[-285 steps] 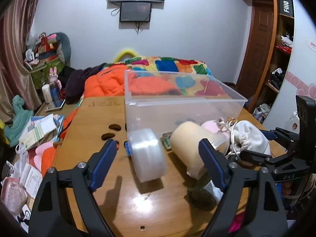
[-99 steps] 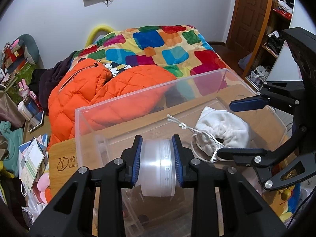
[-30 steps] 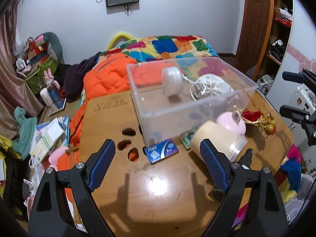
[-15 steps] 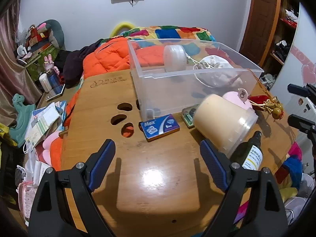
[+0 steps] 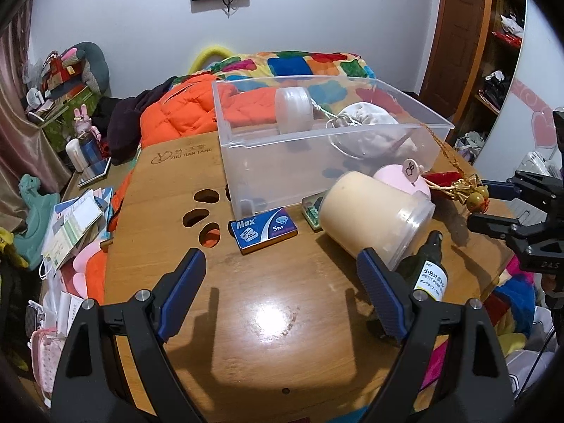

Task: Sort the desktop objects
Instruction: 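Move both grippers back toward the objects on the table, then grasp the green glass bottle with the left gripper while the right grasps the gold tassel ornament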

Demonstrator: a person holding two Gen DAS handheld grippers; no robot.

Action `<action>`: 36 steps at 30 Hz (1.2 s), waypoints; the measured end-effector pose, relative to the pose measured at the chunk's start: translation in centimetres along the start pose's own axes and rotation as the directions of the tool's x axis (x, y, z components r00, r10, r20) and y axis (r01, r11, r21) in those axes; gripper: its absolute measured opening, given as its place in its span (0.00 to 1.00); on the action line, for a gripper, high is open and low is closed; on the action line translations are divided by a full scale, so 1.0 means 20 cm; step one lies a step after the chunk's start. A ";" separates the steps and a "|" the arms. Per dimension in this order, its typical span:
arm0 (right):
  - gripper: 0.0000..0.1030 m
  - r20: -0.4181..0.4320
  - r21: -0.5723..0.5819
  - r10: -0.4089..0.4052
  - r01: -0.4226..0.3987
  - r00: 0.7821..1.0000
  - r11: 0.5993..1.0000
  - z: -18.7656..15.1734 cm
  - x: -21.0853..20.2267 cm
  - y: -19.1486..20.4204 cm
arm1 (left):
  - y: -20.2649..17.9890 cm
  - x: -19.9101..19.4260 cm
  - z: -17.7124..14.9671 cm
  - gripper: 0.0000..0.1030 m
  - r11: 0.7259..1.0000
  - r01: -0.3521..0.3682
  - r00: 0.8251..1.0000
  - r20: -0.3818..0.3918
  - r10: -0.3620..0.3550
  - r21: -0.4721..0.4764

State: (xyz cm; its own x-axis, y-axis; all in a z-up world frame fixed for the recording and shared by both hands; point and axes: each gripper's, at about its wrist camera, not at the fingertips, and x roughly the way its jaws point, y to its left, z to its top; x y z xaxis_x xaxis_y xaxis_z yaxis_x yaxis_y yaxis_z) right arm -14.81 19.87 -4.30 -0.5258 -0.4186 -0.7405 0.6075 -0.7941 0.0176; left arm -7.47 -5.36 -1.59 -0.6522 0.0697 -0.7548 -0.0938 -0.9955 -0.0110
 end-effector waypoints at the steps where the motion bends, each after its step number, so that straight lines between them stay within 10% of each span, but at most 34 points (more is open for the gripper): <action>1: 0.49 0.004 0.001 0.000 0.000 1.000 1.000 0.00 0.00 0.00 | 0.00 -0.01 0.00 0.85 1.000 0.003 1.000 0.007 -0.003 -0.003; 28: 0.27 0.029 0.000 -0.051 0.051 0.998 0.999 0.01 -0.07 -0.04 | -0.33 0.02 -0.09 0.85 0.983 0.143 0.989 -0.047 -0.139 0.119; 36: 0.27 -0.013 0.040 -0.042 0.042 0.999 0.998 0.03 0.06 -0.12 | -0.35 0.07 -0.11 0.63 0.982 0.149 0.988 -0.060 -0.143 0.116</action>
State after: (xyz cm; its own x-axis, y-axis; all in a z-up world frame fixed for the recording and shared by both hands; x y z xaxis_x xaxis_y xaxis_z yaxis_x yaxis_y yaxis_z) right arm -17.16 21.03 -4.79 -0.5426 -0.3792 -0.7495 0.5607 -0.8279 0.0130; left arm -6.06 1.63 -3.89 -0.5855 0.2070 -0.7838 -0.2764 -0.9599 -0.0470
